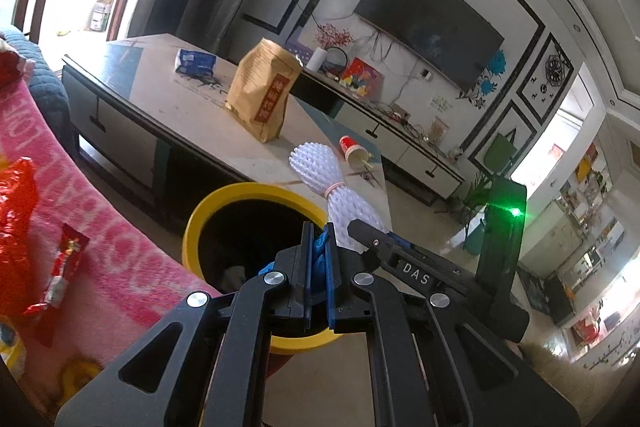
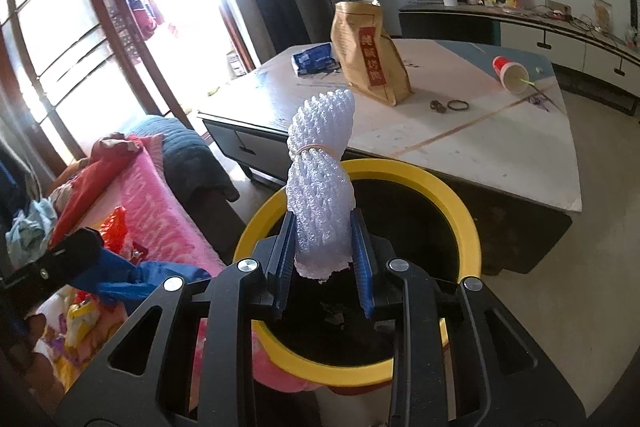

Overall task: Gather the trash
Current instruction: 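Lift the glove and foam net and carry them over the bin with both tools, then open both tools to drop the glove and foam net into the bin, then move both open tools back toward the remaining trash on the blanket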

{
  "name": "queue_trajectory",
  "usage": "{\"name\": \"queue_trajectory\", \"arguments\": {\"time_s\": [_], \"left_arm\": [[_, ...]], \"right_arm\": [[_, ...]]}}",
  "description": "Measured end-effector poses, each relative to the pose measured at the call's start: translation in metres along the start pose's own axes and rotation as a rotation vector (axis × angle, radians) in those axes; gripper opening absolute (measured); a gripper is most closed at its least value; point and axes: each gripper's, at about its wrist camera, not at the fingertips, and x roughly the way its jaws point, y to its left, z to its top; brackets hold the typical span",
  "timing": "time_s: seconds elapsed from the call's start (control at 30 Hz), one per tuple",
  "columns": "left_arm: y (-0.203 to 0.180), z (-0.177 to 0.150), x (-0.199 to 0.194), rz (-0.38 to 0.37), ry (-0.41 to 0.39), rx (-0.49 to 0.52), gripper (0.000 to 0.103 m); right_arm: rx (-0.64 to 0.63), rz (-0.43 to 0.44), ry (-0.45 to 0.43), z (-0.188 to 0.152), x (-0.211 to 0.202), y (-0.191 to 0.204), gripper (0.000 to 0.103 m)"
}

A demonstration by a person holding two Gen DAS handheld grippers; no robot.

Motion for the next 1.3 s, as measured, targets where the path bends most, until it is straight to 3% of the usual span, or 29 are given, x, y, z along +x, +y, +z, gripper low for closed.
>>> {"name": "queue_trajectory", "arguments": {"time_s": [0.5, 0.63, 0.7, 0.73, 0.77, 0.83, 0.9, 0.97, 1.3], "left_arm": [[0.002, -0.001, 0.053, 0.02, 0.079, 0.026, 0.005], [0.004, -0.001, 0.059, 0.037, 0.076, 0.028, 0.006], [0.007, 0.0, 0.061, 0.047, 0.075, 0.017, 0.021], [0.008, 0.001, 0.061, 0.053, 0.07, 0.01, 0.047], [0.011, 0.001, 0.059, 0.057, 0.061, -0.004, 0.06], [0.013, 0.001, 0.055, 0.057, 0.052, -0.013, 0.061], [0.015, 0.002, 0.048, 0.089, 0.035, -0.006, 0.072], [0.017, 0.002, 0.041, 0.107, 0.02, -0.016, 0.091], [0.019, -0.001, 0.008, 0.187, -0.032, 0.005, 0.095]], "right_arm": [[0.069, -0.04, 0.052, -0.007, 0.013, -0.035, 0.021], [0.091, -0.038, 0.066, -0.009, 0.016, -0.038, 0.028], [0.103, -0.039, 0.069, -0.01, 0.017, -0.039, 0.035], [0.103, -0.039, 0.07, -0.01, 0.017, -0.04, 0.04], [0.106, -0.04, 0.07, -0.01, 0.016, -0.04, 0.043], [0.11, -0.043, 0.064, -0.01, 0.015, -0.04, 0.048], [0.113, -0.044, 0.062, -0.01, 0.015, -0.04, 0.051], [0.114, -0.043, 0.06, -0.01, 0.014, -0.038, 0.053], [0.062, -0.038, 0.017, -0.005, -0.001, -0.017, 0.06]]}}
